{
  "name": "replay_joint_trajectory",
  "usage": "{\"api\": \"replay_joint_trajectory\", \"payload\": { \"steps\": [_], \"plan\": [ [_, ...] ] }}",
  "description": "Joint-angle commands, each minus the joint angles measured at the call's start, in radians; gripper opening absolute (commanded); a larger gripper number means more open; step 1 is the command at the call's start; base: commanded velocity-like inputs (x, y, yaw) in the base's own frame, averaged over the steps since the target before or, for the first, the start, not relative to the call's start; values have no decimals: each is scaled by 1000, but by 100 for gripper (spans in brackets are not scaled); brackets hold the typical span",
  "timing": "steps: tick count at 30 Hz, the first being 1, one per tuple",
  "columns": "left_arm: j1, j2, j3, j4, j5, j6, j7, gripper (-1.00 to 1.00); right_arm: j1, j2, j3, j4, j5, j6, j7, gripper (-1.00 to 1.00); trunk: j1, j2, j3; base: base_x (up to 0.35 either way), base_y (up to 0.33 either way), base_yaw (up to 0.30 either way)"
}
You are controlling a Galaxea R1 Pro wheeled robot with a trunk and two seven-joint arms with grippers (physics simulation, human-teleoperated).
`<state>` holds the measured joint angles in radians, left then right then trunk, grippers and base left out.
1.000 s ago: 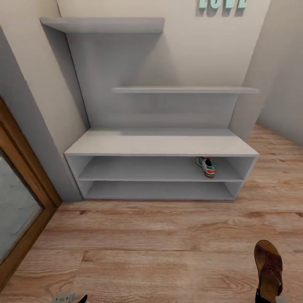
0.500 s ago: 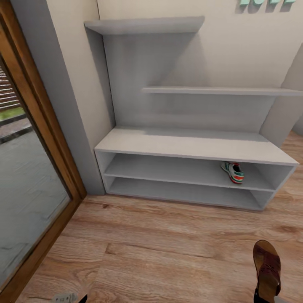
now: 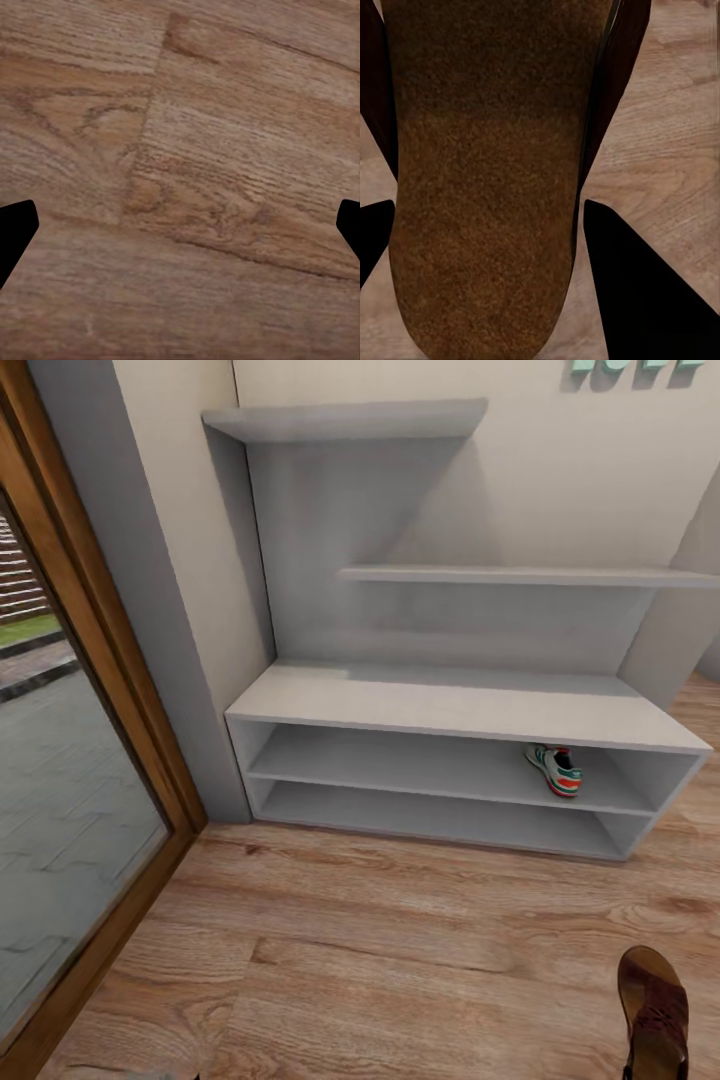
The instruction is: Pick up the two gym shoes and the two sandals from the corridor floor and place them onto the hallstand (shoe rack) in the corridor, making sure they are on the rack and not on the floor. Arrange them so the two gym shoes are next to each other and the two sandals are next to each other.
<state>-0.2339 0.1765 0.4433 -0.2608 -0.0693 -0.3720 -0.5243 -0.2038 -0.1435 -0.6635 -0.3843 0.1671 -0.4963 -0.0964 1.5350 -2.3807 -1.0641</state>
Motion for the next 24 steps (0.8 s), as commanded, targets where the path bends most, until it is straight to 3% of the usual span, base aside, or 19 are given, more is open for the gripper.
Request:
{"api": "replay_joint_trajectory", "payload": {
  "steps": [1,11,18,24],
  "plan": [
    [-1,0,8,1,-7,-4,-5,100,-1,0,-5,1,8,-9,-3,-100,0,0,-1,0,0,0],
    [2,-2,-7,10,-29,-15,-12,100,-3,10,10,-7,23,-14,1,-100,0,0,-1,0,0,0],
    [2,-1,-6,11,-69,-25,-17,100,-9,44,61,-36,77,3,-3,-100,0,0,-1,0,0,0],
    [2,-1,-7,11,-103,-46,-19,100,-11,78,103,-69,85,41,-5,-100,0,0,-1,0,0,0]
  ]
}}
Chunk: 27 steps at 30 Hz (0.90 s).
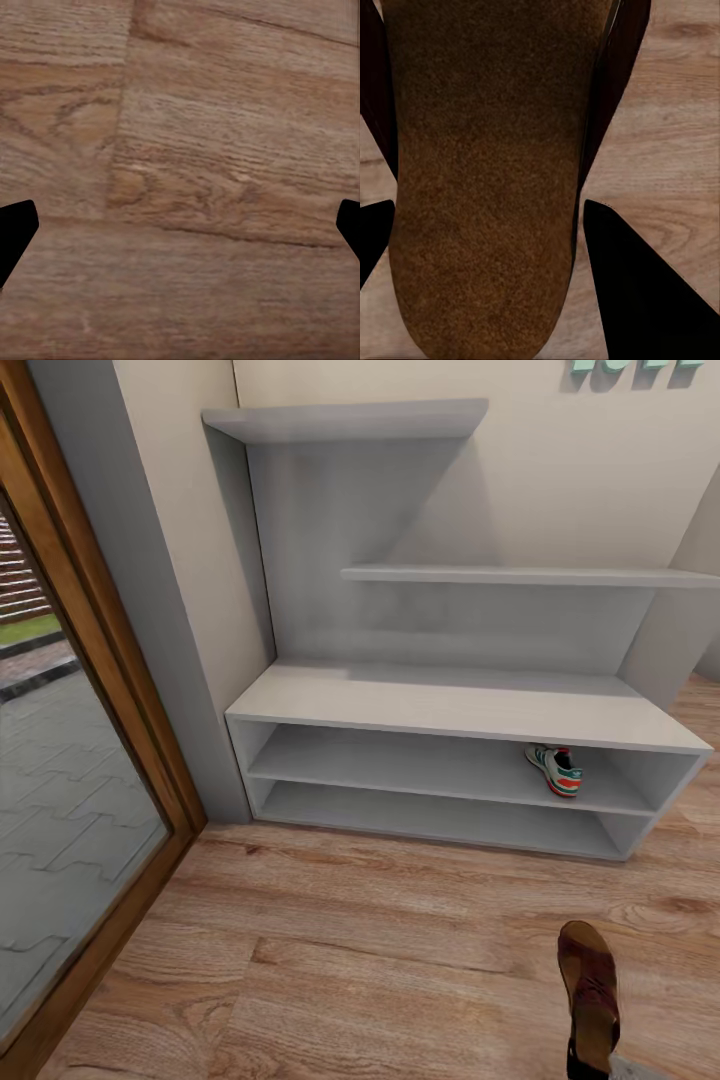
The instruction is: Pick up the two gym shoes and the two sandals from the corridor floor and place them onto the hallstand (shoe rack) in the corridor, making sure they are on the rack and not on the floor. Arrange them so the two gym shoes are next to each other and the two sandals are next to each other.
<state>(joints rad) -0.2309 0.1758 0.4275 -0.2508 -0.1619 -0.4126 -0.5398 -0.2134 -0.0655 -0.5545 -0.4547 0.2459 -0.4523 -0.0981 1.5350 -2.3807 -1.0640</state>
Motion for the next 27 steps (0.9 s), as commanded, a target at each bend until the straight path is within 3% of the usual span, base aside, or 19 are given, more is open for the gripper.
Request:
{"api": "replay_joint_trajectory", "payload": {
  "steps": [1,6,7,8,10,11,14,18,20,22,25,27],
  "plan": [
    [-1,2,8,1,-16,-11,-4,100,-1,6,2,-5,6,3,-3,-100,0,0,-1,0,0,0],
    [-1,9,9,1,-45,-27,-28,100,-22,35,37,-33,7,34,-3,-100,0,0,-1,0,0,0],
    [-1,9,10,1,-132,-28,-94,100,-33,209,276,-373,7,509,-4,-100,0,0,-1,0,0,0],
    [-1,10,10,1,-133,-28,-123,100,-48,220,309,-393,7,557,-5,-100,0,0,-1,0,0,0],
    [-1,12,11,1,-134,-29,-145,100,-69,229,345,-405,6,605,-6,-100,0,0,-1,0,0,0],
    [0,13,11,1,-134,-29,-162,100,-104,240,379,-411,6,666,-7,-100,0,0,-1,0,0,0],
    [0,13,10,1,-136,-42,-195,100,-181,240,424,-416,5,791,-9,-100,0,0,-1,0,0,0],
    [0,13,10,1,-145,-61,-250,100,-247,240,440,-419,5,848,-38,-100,0,0,-1,0,0,0],
    [1,14,10,2,-149,-67,-288,100,-307,240,444,-417,2,873,-110,-100,0,0,-1,0,0,0],
    [1,13,10,2,-150,-68,-294,100,-324,240,445,-417,-1,892,-130,-100,0,0,-1,0,0,0],
    [1,12,10,1,-151,-69,-302,100,-388,240,446,-417,-5,994,-168,-100,0,0,-1,0,0,0],
    [1,11,10,1,-151,-69,-303,100,-407,240,446,-417,-6,1018,-172,-100,0,0,-1,0,0,0]
  ]
}}
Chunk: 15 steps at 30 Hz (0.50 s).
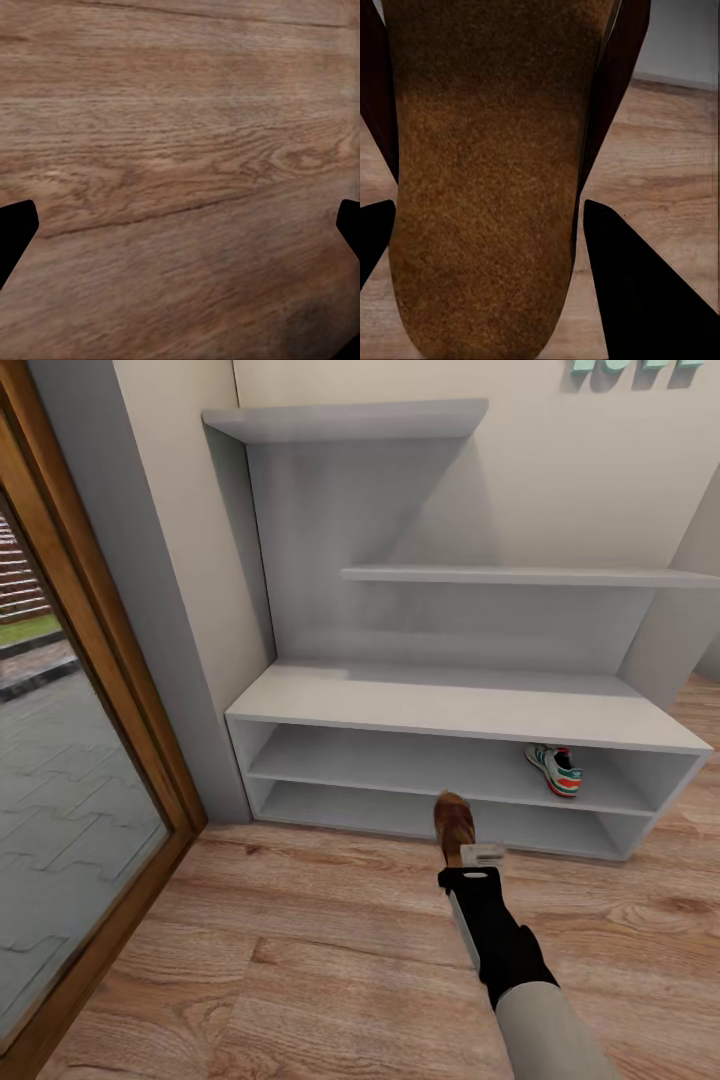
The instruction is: Pick up the two gym shoes and the two sandals from the corridor floor and place them onto the hallstand (shoe rack) in the corridor, making sure they are on the rack and not on the floor. Arrange them so the two gym shoes are next to each other and the two sandals are next to each other.
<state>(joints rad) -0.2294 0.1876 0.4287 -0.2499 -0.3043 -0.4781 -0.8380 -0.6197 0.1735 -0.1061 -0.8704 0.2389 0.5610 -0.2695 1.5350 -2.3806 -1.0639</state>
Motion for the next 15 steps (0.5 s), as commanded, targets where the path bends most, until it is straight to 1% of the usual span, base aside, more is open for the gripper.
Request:
{"api": "replay_joint_trajectory", "payload": {
  "steps": [1,4,7,9,10,15],
  "plan": [
    [-1,-1,9,0,-8,-3,-5,100,-19,1,-2,-1,1,24,-4,-100,0,0,-1,0,0,0],
    [-1,-4,9,-1,-8,-3,-5,100,-62,1,-2,-1,1,53,-8,-100,0,0,-1,0,0,0],
    [-1,-5,9,-5,-7,-1,-4,100,-78,1,-2,-1,-3,62,-12,-100,0,0,-1,0,0,0],
    [-1,-5,10,-7,-7,-1,-4,100,-83,1,-2,-1,-16,65,-12,-100,0,0,-1,0,0,0],
    [-1,-6,10,-7,-6,0,-4,100,-86,1,-3,-2,-63,66,-13,-100,4,-7,-4,0,0,0],
    [-1,-6,10,-7,-6,-1,-4,100,-86,1,-3,-3,-74,66,-13,-100,23,-42,-22,0,0,0]
  ]
}}
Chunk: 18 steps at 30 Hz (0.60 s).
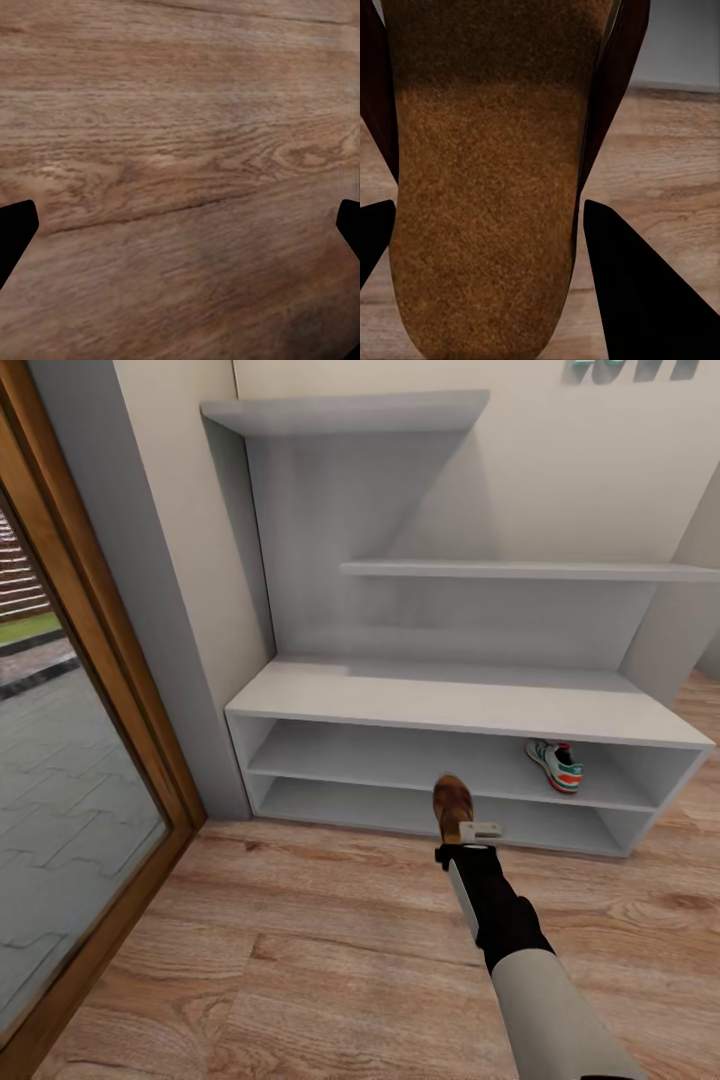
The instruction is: Pick up the two gym shoes and the two sandals from the corridor floor and place them onto the hallstand (shoe rack) in the corridor, making sure they are on the rack and not on the floor. Arrange them so the two gym shoes are next to each other and the two sandals are next to each other.
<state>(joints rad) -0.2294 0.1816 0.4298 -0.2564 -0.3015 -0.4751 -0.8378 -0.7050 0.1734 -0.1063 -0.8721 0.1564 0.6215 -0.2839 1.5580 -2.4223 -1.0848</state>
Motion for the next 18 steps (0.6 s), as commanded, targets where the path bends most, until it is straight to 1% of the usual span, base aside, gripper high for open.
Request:
{"api": "replay_joint_trajectory", "payload": {
  "steps": [1,11,15,18],
  "plan": [
    [-1,0,9,0,-8,-3,-4,100,-1,1,-3,-2,8,6,2,-100,4,-8,-5,0,0,0],
    [-1,0,9,0,-8,-3,-4,100,-1,1,-3,-1,6,6,2,-100,42,-78,-51,0,0,0],
    [-1,0,9,0,-8,-3,-4,100,-1,1,-3,-2,6,6,2,-100,44,-79,-73,0,0,0],
    [-1,-1,9,0,-8,-3,-4,100,-1,1,-3,-2,6,6,2,-100,44,-79,-77,0,0,0]
  ]
}}
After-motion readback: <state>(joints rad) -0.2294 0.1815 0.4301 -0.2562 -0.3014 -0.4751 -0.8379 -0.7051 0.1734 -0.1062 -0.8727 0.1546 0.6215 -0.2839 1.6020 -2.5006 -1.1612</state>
